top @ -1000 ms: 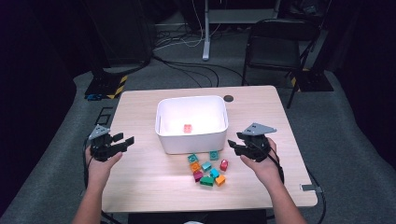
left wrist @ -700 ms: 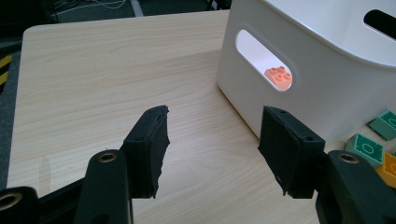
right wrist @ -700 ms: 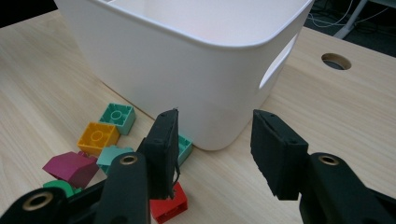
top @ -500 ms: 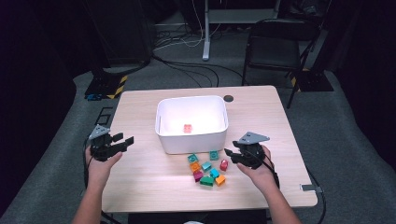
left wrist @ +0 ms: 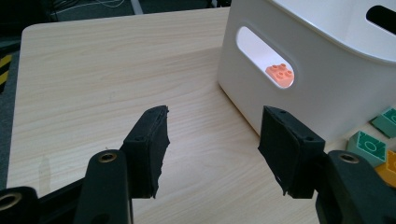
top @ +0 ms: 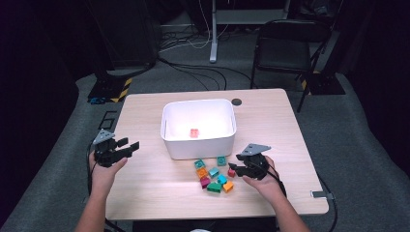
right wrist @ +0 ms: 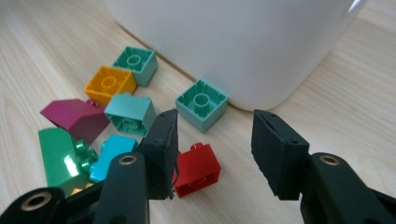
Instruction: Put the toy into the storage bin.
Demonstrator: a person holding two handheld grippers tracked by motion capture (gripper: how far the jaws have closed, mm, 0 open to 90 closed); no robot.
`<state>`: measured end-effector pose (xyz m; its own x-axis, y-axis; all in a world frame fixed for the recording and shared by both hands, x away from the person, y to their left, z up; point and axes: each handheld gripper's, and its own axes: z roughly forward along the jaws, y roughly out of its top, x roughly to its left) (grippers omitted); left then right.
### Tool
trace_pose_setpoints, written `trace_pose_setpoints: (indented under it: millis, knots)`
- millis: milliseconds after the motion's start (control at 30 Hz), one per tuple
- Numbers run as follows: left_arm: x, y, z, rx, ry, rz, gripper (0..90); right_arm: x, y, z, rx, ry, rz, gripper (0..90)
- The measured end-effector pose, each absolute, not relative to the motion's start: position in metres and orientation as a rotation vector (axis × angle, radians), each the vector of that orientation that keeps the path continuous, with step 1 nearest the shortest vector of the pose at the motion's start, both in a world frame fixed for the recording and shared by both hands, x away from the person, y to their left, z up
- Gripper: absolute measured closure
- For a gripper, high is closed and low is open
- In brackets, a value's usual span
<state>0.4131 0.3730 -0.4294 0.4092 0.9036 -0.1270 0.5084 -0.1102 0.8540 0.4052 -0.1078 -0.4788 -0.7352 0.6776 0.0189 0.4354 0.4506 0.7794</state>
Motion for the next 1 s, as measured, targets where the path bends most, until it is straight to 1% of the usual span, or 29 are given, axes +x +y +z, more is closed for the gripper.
trace_pose_setpoints:
  millis: [433,567,733,833,1000]
  knots:
    - [0.413,0.372,-0.43,1.76,1.23,0.549,41.8,0.405,-0.1,-0.495,0.918,2.495,1.128,47.5]
    - [0.414,0.372,-0.431,1.76,1.23,0.546,41.8,0.407,-0.098,-0.499,0.917,2.502,1.088,47.8]
    - [0.414,0.372,-0.432,1.762,1.235,0.534,41.8,0.414,-0.098,-0.502,0.964,2.491,1.083,51.1]
    - [0.414,0.371,-0.432,1.766,1.232,0.536,41.8,0.416,-0.097,-0.504,0.97,2.496,1.063,55.7]
    - [0.414,0.371,-0.431,1.757,1.231,0.54,41.8,0.415,-0.098,-0.502,0.986,2.507,1.059,57.0]
